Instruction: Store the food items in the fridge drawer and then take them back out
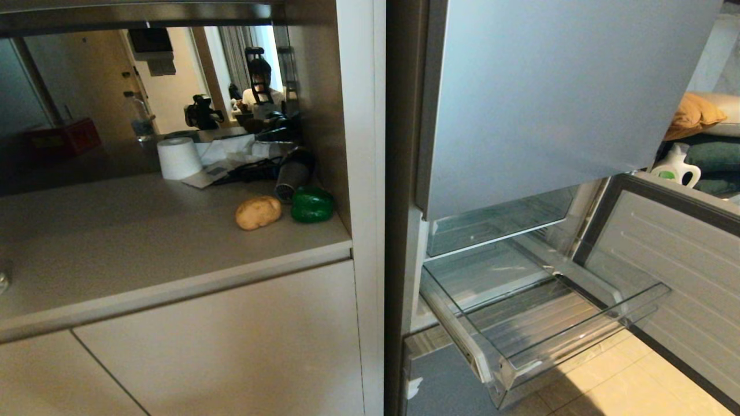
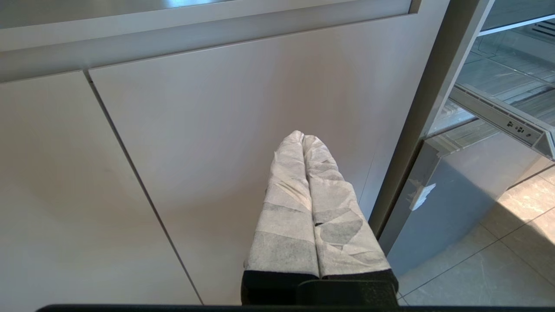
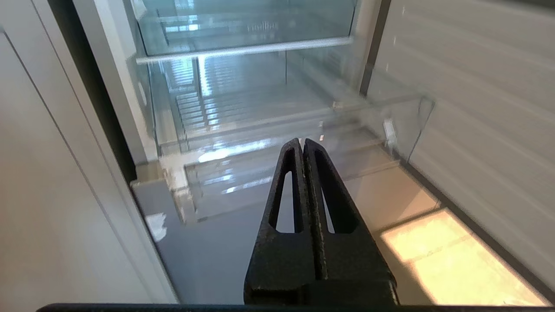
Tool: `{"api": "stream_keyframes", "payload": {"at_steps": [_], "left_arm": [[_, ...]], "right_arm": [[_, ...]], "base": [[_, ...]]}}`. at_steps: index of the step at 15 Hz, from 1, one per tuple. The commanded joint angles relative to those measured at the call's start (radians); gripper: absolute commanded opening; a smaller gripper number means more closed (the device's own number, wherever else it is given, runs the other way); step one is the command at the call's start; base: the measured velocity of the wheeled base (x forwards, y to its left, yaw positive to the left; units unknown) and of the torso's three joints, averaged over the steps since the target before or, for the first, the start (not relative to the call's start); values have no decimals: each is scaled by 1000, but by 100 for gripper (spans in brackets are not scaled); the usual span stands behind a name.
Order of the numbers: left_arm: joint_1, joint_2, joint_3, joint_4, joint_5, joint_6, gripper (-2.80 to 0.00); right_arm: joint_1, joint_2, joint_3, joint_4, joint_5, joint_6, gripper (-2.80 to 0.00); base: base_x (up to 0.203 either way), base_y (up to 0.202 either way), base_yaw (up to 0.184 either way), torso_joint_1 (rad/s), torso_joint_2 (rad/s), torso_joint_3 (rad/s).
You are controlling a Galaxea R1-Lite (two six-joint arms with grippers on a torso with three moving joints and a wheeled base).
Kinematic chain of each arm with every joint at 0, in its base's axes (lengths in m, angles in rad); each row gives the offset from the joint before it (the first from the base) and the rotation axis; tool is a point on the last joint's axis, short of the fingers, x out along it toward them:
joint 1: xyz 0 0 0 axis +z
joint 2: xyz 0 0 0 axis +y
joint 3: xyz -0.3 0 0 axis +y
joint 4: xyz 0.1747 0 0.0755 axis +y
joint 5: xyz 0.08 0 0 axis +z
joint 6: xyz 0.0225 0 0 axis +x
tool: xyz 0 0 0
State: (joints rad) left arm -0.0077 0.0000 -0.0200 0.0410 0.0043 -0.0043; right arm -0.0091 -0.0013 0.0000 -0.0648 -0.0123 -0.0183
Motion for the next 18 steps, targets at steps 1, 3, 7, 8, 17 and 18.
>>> {"api": "stream_keyframes", "payload": {"at_steps": [1, 3, 7, 8, 17, 18], "left_arm": [[0, 2, 0, 0, 0, 0, -280], [0, 2, 0, 0, 0, 0, -280], [0, 2, 0, 0, 0, 0, -280], [0, 2, 0, 0, 0, 0, -280], [0, 2, 0, 0, 0, 0, -280], [0, 2, 0, 0, 0, 0, -280]], "right_arm": [[0, 0, 26, -9, 2, 2, -280], [0, 0, 31, -21, -3, 28, -280], [0, 0, 31, -21, -3, 34, -280], [0, 0, 31, -21, -3, 34, -280], [0, 0, 31, -21, -3, 32, -280], [0, 0, 31, -21, -3, 32, -280]], "base": [[0, 0, 0, 0, 0, 0], [0, 0, 0, 0, 0, 0], [0, 0, 0, 0, 0, 0], [0, 0, 0, 0, 0, 0], [-1, -6, 115, 2, 2, 2], [0, -2, 119, 2, 1, 9]]}}
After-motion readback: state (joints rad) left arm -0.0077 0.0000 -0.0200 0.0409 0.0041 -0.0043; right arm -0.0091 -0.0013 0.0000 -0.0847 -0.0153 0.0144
